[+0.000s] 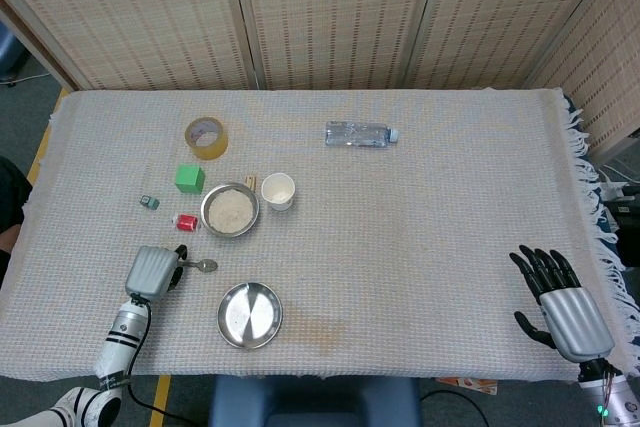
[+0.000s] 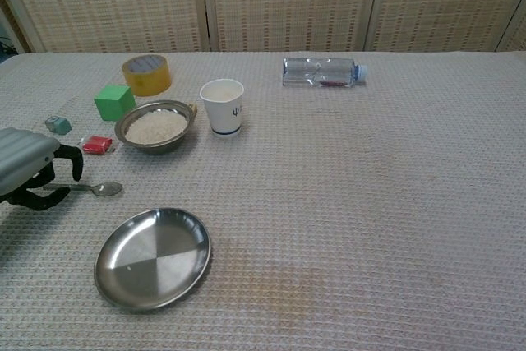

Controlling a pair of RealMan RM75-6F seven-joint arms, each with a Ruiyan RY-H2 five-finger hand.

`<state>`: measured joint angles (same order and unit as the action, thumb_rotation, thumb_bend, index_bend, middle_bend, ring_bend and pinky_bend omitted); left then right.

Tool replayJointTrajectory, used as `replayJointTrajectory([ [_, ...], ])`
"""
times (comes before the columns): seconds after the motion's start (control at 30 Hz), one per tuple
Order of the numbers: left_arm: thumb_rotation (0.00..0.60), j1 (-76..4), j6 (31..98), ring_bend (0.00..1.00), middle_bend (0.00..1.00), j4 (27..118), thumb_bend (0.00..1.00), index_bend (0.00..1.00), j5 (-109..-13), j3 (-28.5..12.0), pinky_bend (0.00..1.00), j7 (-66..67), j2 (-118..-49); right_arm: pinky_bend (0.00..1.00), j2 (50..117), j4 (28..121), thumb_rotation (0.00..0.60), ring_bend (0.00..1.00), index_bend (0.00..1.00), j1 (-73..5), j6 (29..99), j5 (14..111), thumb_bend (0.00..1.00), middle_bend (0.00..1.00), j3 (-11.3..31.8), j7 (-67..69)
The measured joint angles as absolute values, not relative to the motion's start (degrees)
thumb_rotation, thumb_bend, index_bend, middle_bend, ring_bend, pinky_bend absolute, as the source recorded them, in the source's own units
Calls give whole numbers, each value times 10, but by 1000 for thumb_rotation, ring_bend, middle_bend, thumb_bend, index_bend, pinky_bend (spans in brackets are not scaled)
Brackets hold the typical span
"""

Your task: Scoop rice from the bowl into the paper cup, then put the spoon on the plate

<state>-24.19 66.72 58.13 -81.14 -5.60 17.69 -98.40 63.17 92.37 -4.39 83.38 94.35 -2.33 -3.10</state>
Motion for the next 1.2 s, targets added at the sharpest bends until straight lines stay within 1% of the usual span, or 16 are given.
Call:
replayJointTrajectory([
  [0.27,600,-246,650,1000,1000,587,405,434,-792,-56,1000,196,-981,0,632,925,600,0,0,-45,830,942,212,0,-24,-34],
  [0.53,600,-248,655,1000,1000,578,407,477,-787,-58,1000,194,-983,0,632,926,600,0,0,-45,826,939,213,0,-24,-35],
  [0.93,600,-253,648,1000,1000,568,407,492,-778,-57,1000,195,-986,0,631,929,600,0,0,-45,824,937,213,0,-24,-38],
  [1.2,600,-255,646,1000,1000,565,406,548,-774,-58,1000,194,-988,0,631,929,600,0,0,-46,822,935,212,0,-24,-39],
])
